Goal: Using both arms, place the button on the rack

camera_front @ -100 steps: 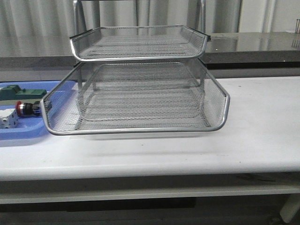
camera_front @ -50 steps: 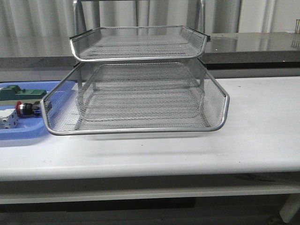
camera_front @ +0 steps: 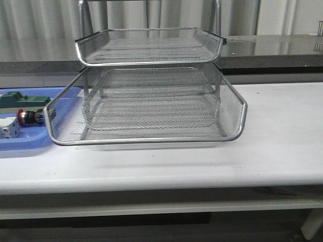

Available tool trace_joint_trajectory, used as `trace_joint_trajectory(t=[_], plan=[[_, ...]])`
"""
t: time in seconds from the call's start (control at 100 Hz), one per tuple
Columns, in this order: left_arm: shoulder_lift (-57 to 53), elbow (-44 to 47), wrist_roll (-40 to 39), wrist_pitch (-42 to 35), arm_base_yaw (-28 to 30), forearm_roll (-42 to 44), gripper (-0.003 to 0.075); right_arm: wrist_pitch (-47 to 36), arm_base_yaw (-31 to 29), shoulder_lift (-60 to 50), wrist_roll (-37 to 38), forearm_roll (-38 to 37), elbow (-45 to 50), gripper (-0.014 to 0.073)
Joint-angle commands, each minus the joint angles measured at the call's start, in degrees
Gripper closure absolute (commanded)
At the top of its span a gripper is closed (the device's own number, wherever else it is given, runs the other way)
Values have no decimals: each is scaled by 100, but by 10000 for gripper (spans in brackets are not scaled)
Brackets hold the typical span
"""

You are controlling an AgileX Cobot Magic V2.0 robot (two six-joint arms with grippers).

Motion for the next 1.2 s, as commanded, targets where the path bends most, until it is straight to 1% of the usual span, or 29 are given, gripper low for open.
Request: trace_joint_trajectory(t=[0.0,0.08,0.12,0.88,0.94,1.04,1.1,1.19], plan=[[-180,326,-43,-475,4,4,741,-359,5,37,23,9,-193,550],[-180,326,-43,-475,4,4,741,-359,5,37,23,9,-193,669],[-180,326,-43,-475,4,4,741,-366,5,37,23,9,-193,659],[-180,326,-43,-475,4,4,741,-361,5,37,23,9,-193,665],[-180,316,-43,-573,4,1,741,-361,5,37,23,9,-193,665],[-180,217,-52,-678,4,-382,741,-361,5,37,23,9,-193,665],[-170,78,-52,-481,4,-642,741,-361,5,37,23,9,-193,665],[-2,-271,-52,28,4,-725,741,-361,5,37,23,9,-193,665]])
